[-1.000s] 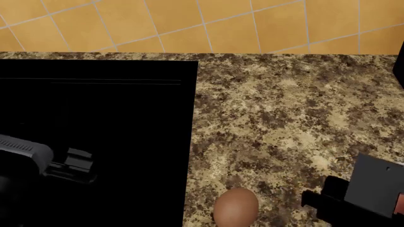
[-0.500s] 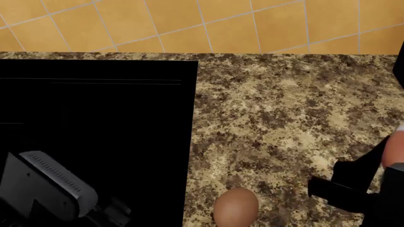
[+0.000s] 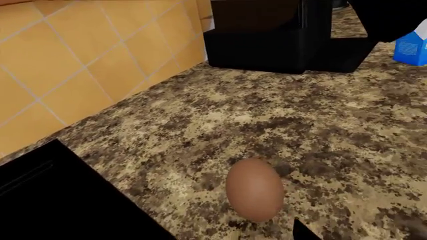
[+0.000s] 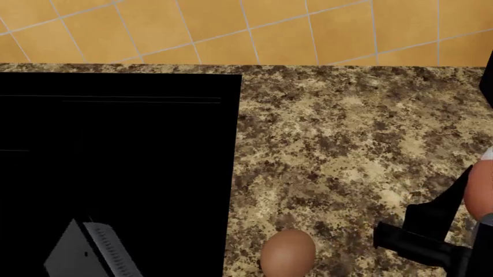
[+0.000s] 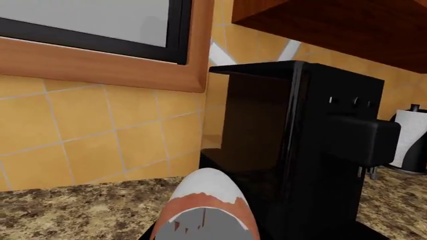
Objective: Place the eggs and milk next to the bowl.
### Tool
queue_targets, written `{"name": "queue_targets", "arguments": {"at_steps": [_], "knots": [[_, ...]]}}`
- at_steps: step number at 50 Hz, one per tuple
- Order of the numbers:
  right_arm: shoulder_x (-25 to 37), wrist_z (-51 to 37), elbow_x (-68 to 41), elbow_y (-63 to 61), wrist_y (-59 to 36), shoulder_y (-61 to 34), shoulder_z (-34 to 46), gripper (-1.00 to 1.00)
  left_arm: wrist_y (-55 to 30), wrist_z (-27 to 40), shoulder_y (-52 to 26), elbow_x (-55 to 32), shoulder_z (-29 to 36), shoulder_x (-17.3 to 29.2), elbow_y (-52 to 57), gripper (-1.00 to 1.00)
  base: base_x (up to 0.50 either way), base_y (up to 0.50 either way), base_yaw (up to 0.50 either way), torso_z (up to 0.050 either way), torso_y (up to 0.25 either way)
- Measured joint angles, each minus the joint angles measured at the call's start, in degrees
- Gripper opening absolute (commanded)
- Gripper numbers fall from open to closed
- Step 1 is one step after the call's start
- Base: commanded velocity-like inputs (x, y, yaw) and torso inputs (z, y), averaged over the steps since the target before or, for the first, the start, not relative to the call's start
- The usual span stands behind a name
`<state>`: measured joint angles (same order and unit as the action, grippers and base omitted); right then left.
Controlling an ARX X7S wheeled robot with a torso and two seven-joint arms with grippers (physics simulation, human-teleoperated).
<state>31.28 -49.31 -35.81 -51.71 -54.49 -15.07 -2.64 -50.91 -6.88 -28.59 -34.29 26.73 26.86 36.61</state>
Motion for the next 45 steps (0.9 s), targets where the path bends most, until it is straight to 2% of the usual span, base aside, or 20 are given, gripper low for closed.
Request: {"name": "queue_targets", "arguments": {"at_steps": [16, 45], "knots": [[0.17, 0.22, -0.24, 0.18, 0.97, 0.68, 0.22, -1.0, 0.58, -2.16, -1.16, 1.24, 4.68, -1.13, -3.08, 1.0, 0.0, 0.0, 0.0, 0.0, 0.0], [0.21, 0.62, -0.05, 1.52, 3.04, 1.85, 0.77, -1.0, 4.42, -5.91, -6.6, 4.62, 10.51, -6.41, -16.01, 1.0, 0.0, 0.0, 0.0, 0.0, 0.0]]}}
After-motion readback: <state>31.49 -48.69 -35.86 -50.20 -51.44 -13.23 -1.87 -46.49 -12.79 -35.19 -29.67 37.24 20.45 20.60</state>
